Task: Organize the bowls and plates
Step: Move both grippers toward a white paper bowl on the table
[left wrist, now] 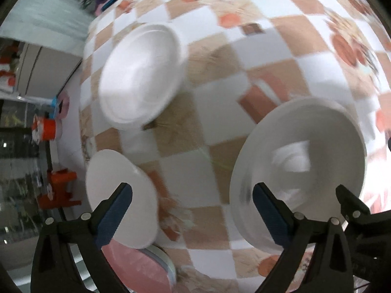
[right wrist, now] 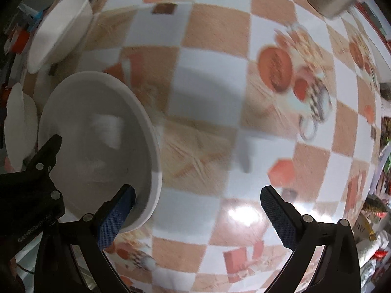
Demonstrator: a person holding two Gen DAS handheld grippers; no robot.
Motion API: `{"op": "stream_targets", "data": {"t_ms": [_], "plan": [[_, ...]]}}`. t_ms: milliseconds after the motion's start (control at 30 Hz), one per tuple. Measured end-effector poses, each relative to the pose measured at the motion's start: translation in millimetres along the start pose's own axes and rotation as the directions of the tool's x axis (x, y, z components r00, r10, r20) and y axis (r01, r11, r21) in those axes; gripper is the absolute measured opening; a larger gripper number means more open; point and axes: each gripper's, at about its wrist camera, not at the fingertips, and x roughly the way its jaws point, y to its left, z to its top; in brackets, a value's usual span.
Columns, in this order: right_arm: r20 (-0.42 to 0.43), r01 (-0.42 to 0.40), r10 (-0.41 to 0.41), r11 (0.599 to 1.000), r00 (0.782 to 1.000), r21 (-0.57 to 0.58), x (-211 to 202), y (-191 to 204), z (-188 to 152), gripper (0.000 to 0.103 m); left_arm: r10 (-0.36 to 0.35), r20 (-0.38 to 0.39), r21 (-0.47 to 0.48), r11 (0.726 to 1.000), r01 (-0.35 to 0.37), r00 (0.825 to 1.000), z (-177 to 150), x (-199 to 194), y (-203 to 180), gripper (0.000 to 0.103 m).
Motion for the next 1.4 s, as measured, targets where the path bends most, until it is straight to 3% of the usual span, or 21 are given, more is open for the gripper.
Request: {"op": "stream_targets", "data": {"t_ms": [467, 700, 900, 967, 1167, 1400], "plan": [[-0.089, 0.011, -0.012, 1.0, 0.996, -0.005, 12.8, -52.1, -110.1, 0.103, -0.124, -0.078, 0.113, 0.985, 0.132, 0.989, -58.3, 3.6, -55.6, 0.098], [-0.123, -0.007, 0.009, 1.0, 0.992, 0.013, 20.9, -70.7, -153.2, 0.103, -0.193, -0.112, 0.108, 0.973, 0.205, 0.975, -76.4, 9.7, -52.8, 0.098], [-0.075, -0.024, 0.027, 0.999, 0.997, 0.039, 1.9, -87.6, -149.0, 0.103, -0.262, -0.079, 0.067, 0.961, 0.267, 0.962, -80.7, 2.3, -25.1, 0.098], [-0.055, -0.03, 0.032, 0.999, 0.998, 0.045, -9.4, -96.1, -134.1, 0.103, -0.292, -0.067, 0.05, 0.954, 0.296, 0.954, -83.9, -0.4, -12.6, 0.098], [-0.014, -0.051, 0.052, 0.997, 0.999, 0.059, -33.1, -110.5, -140.0, 0.103, -0.369, -0.056, 0.049, 0.927, 0.371, 0.928, -106.8, -9.6, 7.7, 0.098], [0.016, -0.055, 0.054, 0.998, 0.998, 0.042, -64.9, -102.6, -127.9, 0.103, -0.356, 0.014, -0.023, 0.934, 0.356, 0.934, -108.7, -23.9, 44.3, 0.098]]}}
